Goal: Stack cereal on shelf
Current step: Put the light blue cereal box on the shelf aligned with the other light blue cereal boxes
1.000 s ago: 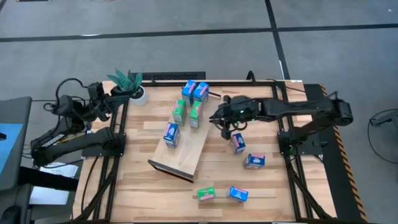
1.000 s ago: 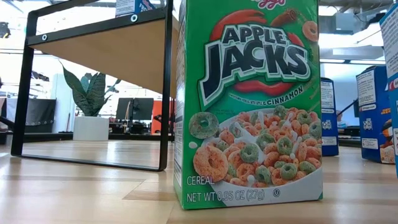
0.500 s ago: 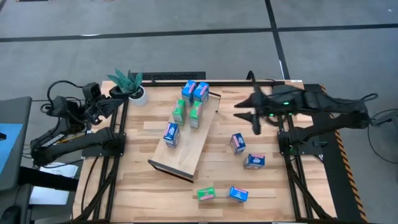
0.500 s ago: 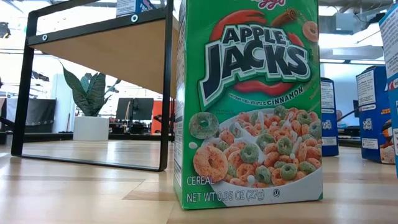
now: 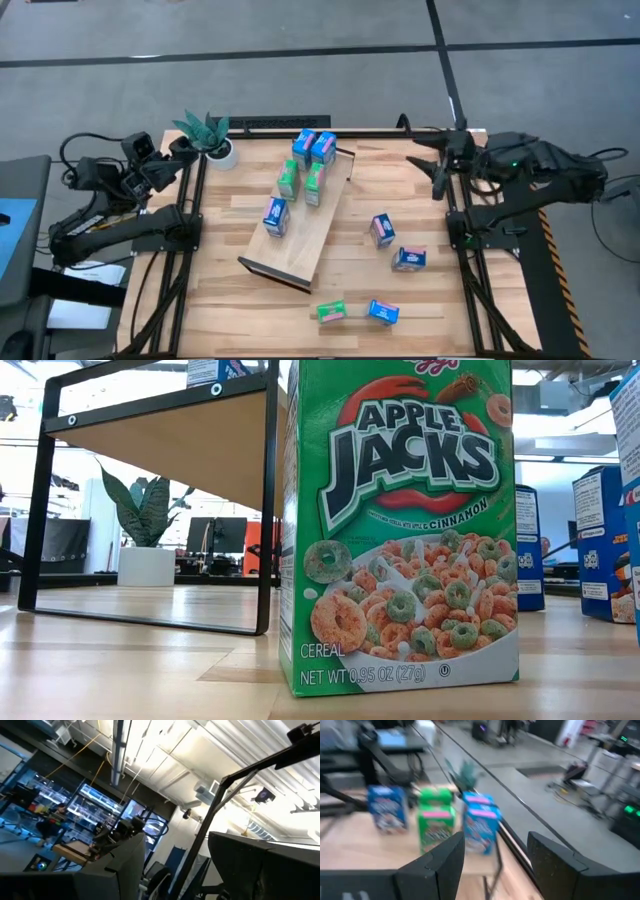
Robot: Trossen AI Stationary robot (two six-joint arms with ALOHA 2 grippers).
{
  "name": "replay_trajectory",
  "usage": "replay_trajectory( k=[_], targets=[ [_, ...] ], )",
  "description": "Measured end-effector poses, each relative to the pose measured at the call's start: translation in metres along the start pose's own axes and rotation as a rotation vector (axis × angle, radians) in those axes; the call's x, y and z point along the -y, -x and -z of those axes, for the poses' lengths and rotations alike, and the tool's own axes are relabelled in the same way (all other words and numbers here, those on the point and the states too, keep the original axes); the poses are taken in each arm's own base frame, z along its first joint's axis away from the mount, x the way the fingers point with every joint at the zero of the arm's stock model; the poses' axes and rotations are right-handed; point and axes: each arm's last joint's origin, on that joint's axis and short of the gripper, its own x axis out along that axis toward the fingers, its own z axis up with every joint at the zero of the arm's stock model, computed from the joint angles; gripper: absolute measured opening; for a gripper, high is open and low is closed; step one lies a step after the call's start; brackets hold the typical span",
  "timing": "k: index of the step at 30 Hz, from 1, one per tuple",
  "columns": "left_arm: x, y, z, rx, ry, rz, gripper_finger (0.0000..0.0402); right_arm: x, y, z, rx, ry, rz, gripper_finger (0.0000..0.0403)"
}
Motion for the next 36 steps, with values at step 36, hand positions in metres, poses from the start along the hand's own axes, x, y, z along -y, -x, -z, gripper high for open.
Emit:
replay_trajectory(
  k=[36],
  targets=[
    [-0.022, -0.006, 0.015, -0.118, -0.037, -0.171, 0.0206, -0.072, -0.036, 0.111, -0.653, -0.088, -0.148, 0.0297]
  ],
)
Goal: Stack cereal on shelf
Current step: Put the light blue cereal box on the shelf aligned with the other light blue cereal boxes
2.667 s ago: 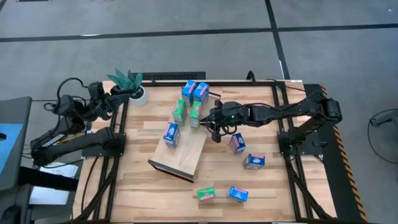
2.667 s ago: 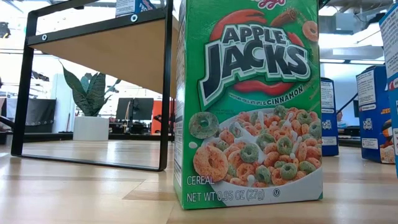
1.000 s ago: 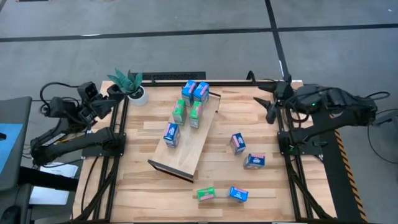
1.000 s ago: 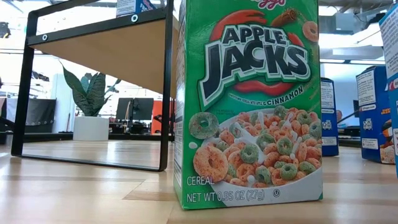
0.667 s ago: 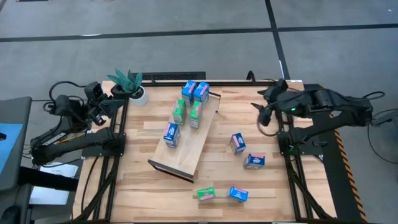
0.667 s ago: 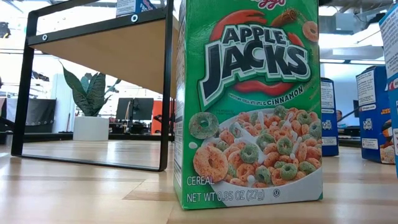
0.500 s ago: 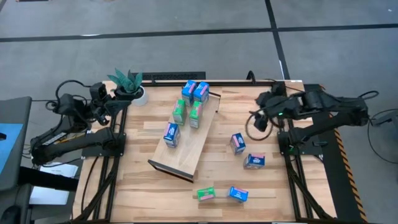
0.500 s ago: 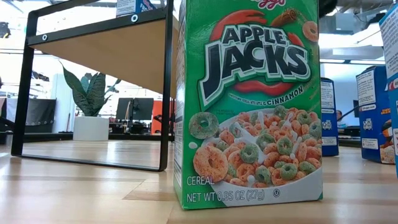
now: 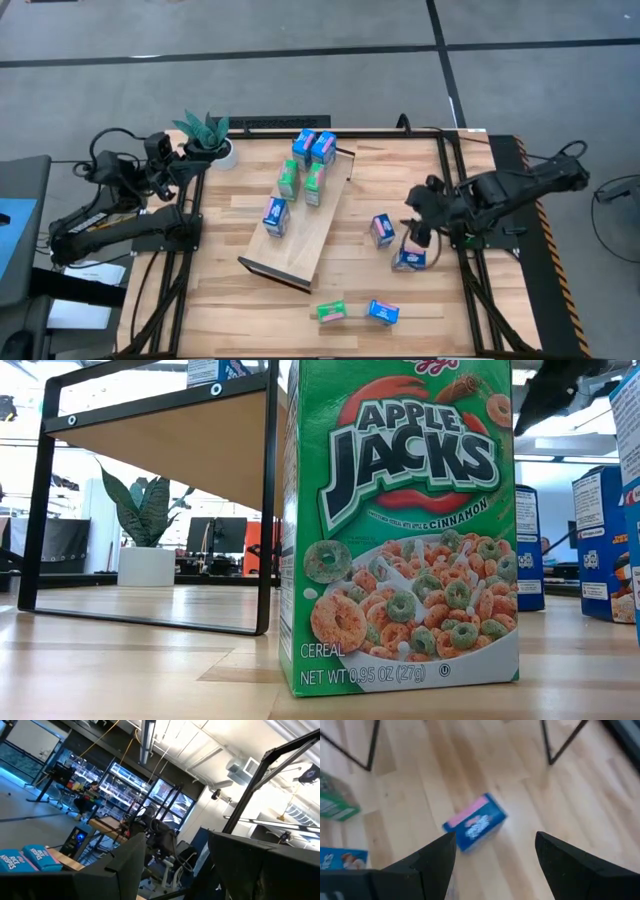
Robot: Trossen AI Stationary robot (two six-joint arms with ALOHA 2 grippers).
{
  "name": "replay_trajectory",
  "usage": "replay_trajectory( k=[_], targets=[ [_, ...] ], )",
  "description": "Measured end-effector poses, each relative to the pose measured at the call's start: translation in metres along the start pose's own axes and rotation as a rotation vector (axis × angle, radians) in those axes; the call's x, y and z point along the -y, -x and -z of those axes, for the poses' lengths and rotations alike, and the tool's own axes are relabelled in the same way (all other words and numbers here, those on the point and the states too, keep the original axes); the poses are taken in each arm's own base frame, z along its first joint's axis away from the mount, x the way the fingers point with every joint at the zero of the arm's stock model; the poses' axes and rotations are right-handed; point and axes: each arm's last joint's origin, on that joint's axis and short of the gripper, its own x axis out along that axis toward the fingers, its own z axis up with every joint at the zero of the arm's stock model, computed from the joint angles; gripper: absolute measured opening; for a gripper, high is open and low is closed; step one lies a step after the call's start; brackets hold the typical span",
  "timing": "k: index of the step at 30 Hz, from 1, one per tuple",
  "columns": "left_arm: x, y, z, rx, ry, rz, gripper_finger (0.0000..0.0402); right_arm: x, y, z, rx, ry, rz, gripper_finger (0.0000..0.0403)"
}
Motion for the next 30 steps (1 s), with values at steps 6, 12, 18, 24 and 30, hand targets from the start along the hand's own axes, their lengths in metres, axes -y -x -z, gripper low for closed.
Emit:
replay_trajectory(
  k=[6, 12, 18, 24, 30],
  targets=[
    [-0.001, 0.0, 0.001, -0.01, 0.004, -0.01, 0.0206, -0.021, -0.008, 0.018, -0.045, 0.033, -0.043, 0.0297],
    [-0.002, 0.0, 0.002, -0.018, 0.008, -0.021, 0.0206, -0.054, -0.009, 0.022, -0.001, 0.056, -0.196, 0.0287],
    [-0.003, 0.0, 0.003, -0.031, 0.014, -0.034, 0.0206, -0.088, -0.021, 0.039, -0.107, 0.033, -0.268, 0.0286],
    [-0.005, 0.0, 0.004, -0.023, 0.018, -0.068, 0.0206, -0.115, -0.02, 0.045, -0.253, 0.018, -0.366, 0.0286],
    [-0.005, 0.0, 0.004, -0.027, 0.019, -0.067, 0.0206, -0.13, 0.003, 0.027, -0.217, 0.052, -0.388, 0.0286]
  ],
)
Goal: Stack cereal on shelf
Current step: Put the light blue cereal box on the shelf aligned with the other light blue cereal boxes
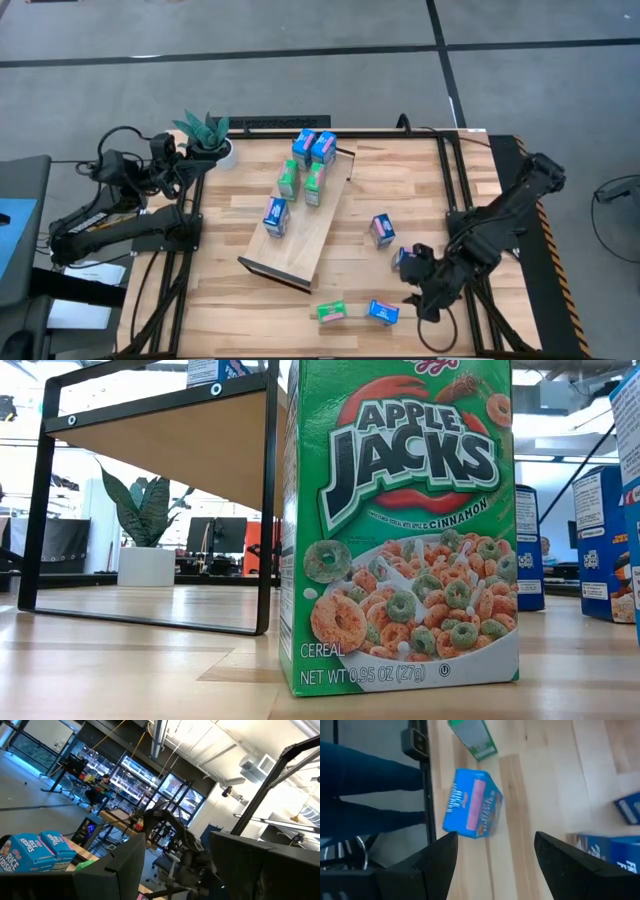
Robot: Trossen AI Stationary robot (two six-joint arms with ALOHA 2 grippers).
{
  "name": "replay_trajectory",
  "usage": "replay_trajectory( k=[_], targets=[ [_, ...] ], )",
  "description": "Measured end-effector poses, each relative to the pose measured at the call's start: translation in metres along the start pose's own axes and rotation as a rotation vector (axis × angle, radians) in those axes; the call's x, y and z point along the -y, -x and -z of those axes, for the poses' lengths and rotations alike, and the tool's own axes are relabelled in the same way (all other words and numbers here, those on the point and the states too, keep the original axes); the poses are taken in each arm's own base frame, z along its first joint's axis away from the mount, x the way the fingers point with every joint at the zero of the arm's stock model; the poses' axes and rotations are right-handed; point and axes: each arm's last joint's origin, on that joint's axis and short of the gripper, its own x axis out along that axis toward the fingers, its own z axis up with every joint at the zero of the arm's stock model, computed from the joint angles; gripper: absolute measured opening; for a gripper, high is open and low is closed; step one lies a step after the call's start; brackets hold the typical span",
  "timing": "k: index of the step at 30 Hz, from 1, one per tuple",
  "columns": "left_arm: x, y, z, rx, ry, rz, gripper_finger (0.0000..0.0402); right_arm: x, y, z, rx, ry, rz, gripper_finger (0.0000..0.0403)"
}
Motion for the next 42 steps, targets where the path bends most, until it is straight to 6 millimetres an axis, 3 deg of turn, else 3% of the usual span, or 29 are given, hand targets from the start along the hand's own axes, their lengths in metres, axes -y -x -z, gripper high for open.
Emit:
replay_trajectory(
  k=[6, 13, 20, 31, 42],
  targets=[
    [-0.001, 0.0, 0.001, -0.017, 0.004, -0.005, 0.0206, -0.011, 0.012, -0.013, 0.0, 0.011, 0.038, 0.0286],
    [-0.003, 0.0, 0.004, -0.06, 0.015, -0.015, 0.0206, -0.021, 0.005, -0.026, -0.038, 0.013, 0.101, 0.0286],
    [-0.001, 0.001, 0.007, -0.137, 0.072, 0.058, 0.0206, -0.016, -0.006, -0.043, -0.094, -0.029, 0.193, 0.0286],
    [0.0, 0.001, 0.008, -0.175, 0.088, 0.095, 0.0206, 0.005, -0.017, -0.069, -0.168, -0.094, 0.154, 0.0286],
    [0.001, 0.001, 0.008, -0.192, 0.088, 0.112, 0.0206, -0.007, -0.016, -0.06, -0.19, -0.069, 0.099, 0.0286]
  ],
)
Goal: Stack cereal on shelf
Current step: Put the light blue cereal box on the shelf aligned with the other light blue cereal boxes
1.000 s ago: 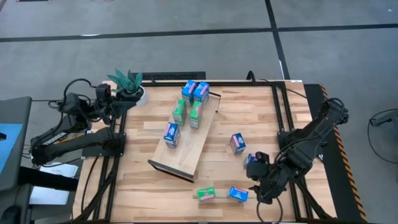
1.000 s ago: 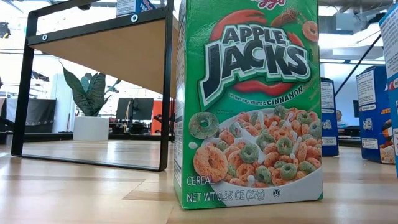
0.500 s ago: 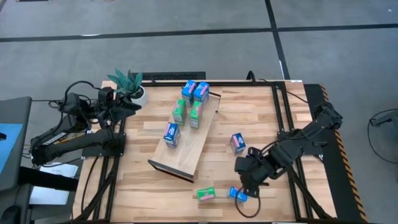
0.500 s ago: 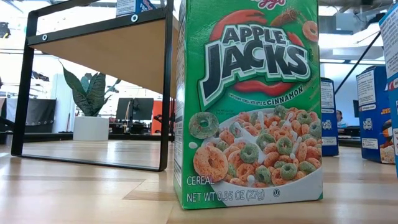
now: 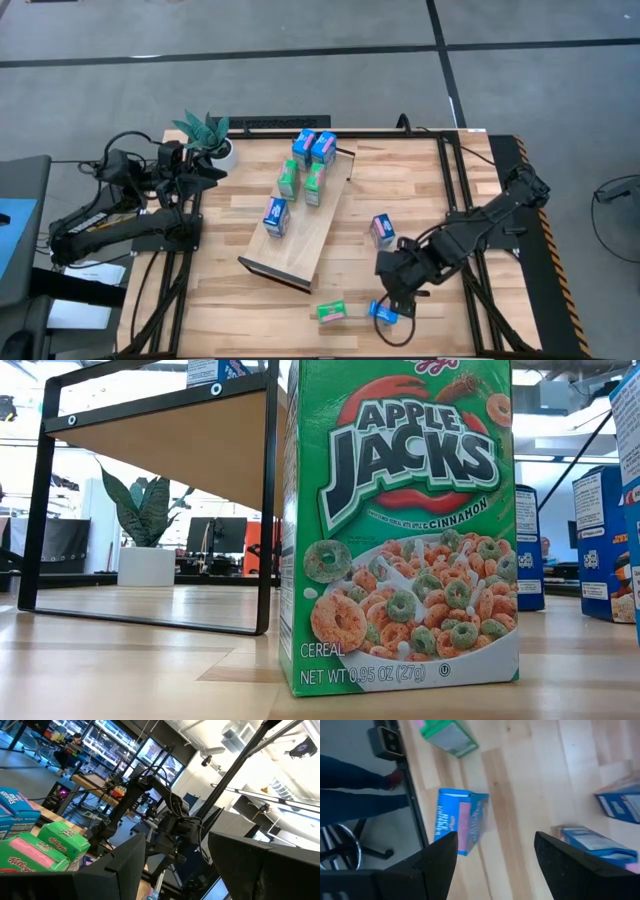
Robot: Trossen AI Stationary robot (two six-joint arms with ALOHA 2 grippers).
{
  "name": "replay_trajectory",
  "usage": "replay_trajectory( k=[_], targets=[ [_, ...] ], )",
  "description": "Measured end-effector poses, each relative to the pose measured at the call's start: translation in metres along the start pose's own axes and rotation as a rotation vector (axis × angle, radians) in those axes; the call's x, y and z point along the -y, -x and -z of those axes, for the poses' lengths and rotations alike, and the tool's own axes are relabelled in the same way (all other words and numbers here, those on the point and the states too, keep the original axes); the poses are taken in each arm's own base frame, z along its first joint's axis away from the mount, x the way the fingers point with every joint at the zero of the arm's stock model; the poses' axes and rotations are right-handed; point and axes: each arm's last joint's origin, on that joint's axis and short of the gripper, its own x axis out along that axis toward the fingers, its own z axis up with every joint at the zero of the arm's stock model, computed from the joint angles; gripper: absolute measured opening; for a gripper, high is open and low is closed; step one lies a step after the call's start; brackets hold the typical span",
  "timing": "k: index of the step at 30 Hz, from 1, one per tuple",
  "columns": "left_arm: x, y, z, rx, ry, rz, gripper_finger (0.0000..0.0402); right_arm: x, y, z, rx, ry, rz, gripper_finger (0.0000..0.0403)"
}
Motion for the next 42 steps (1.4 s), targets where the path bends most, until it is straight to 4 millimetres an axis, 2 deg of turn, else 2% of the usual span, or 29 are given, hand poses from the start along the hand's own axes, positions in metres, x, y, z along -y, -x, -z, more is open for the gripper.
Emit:
replay_trajectory(
  k=[6, 17, 21, 31, 34, 42],
  targets=[
    [0.0, 0.0, 0.0, 0.0, 0.0, -0.001, 0.0206, -0.013, -0.007, 0.002, 0.02, 0.024, -0.046, 0.0286],
    [-0.001, 0.0, 0.001, -0.004, 0.004, -0.007, 0.0206, -0.03, -0.052, 0.0, -0.086, 0.081, -0.056, 0.0287],
    [-0.001, 0.0, 0.001, -0.004, 0.009, -0.007, 0.0206, -0.029, -0.055, -0.002, -0.085, 0.075, -0.054, 0.0296],
    [-0.001, 0.0, 0.001, -0.004, 0.004, -0.006, 0.0206, -0.026, -0.055, -0.004, -0.085, 0.038, -0.033, 0.0367],
    [-0.001, 0.0, 0.001, -0.008, 0.007, -0.011, 0.0206, -0.025, -0.055, -0.004, -0.063, 0.021, -0.011, 0.0373],
    [-0.004, 0.0, 0.004, -0.033, 0.027, -0.038, 0.0206, -0.027, -0.075, -0.006, -0.057, -0.009, 0.048, 0.0373]
  ],
)
